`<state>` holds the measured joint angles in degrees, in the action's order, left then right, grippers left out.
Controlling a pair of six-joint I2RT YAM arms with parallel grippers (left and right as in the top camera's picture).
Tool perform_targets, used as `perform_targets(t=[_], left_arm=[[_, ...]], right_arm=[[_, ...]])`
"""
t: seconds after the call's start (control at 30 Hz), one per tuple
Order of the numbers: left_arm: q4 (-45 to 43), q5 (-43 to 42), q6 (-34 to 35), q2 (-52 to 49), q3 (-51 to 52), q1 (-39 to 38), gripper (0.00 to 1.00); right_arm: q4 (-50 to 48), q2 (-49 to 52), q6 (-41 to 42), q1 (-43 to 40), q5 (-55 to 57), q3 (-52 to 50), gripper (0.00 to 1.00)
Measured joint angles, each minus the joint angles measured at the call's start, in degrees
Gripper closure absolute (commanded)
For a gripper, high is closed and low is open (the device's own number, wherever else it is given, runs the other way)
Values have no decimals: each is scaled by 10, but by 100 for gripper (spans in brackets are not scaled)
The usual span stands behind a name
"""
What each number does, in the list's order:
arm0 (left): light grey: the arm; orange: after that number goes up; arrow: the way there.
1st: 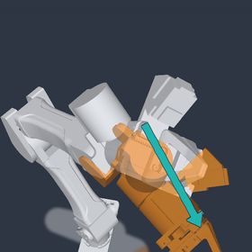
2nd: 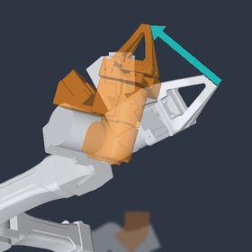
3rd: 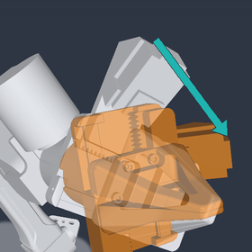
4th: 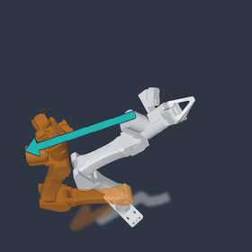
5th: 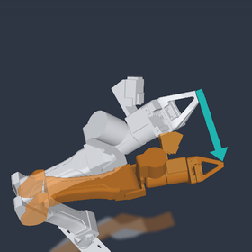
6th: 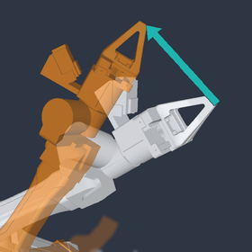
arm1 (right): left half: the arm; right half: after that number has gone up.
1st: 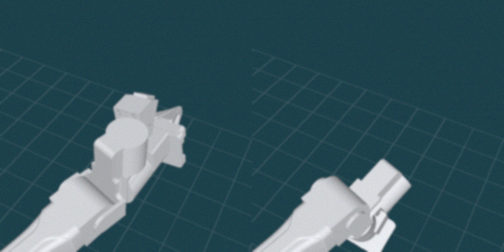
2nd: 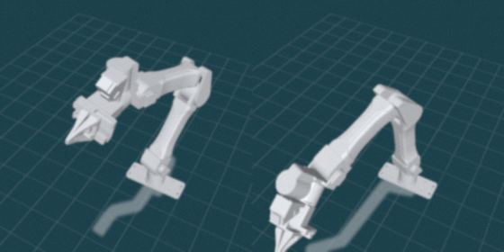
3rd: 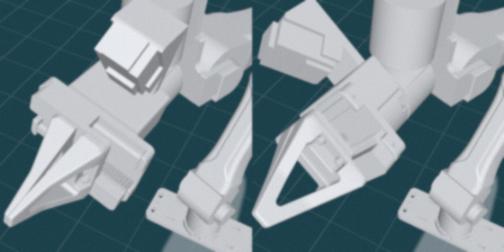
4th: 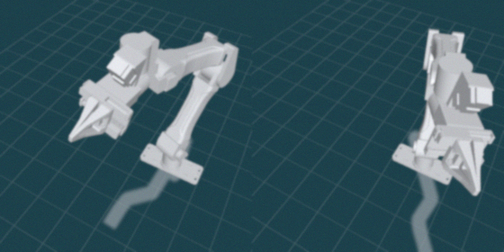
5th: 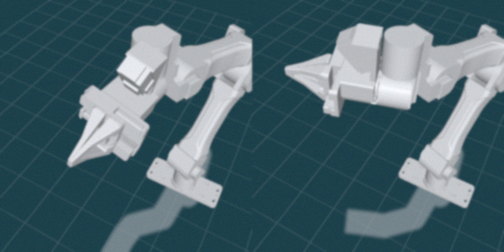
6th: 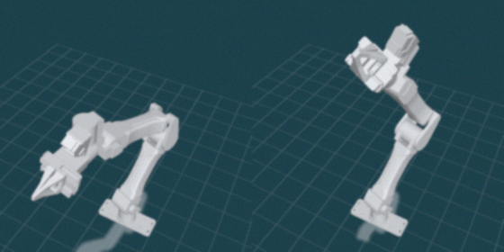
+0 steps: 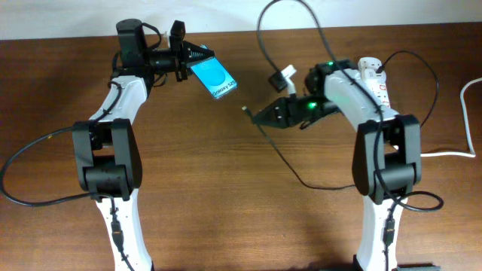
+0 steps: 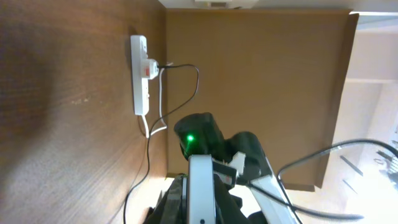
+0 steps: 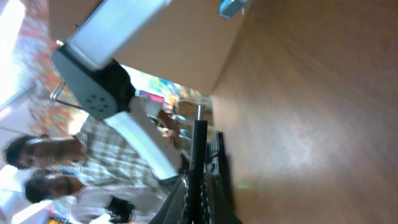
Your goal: Plug charger to phone and switch on socket
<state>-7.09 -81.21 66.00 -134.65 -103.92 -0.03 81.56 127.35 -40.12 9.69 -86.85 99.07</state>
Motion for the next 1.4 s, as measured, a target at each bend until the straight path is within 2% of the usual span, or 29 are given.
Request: perform_targets(t=[0.17,0.23,0.33,0.43,0.67,1.4], left_arm=[[0,3,9,0,0,0,100],[0,2,11,0,0,0,100],[0,3,9,0,0,-2,100],[0,2,-3,0,0,-2,100],[0,7,-17,0,0,-1,100],[0,13,-17,0,0,1,100]], right_arm=[[-216,0,208,17,-3,-2,95],[-300,0,324,17,12,-3,96],[-367,0,420,19,20,-2,96],[-391,0,487,25,21,-2,96],[-390,0,518,27,13,-2,96],[-392,0,520,27,1,-2,96]])
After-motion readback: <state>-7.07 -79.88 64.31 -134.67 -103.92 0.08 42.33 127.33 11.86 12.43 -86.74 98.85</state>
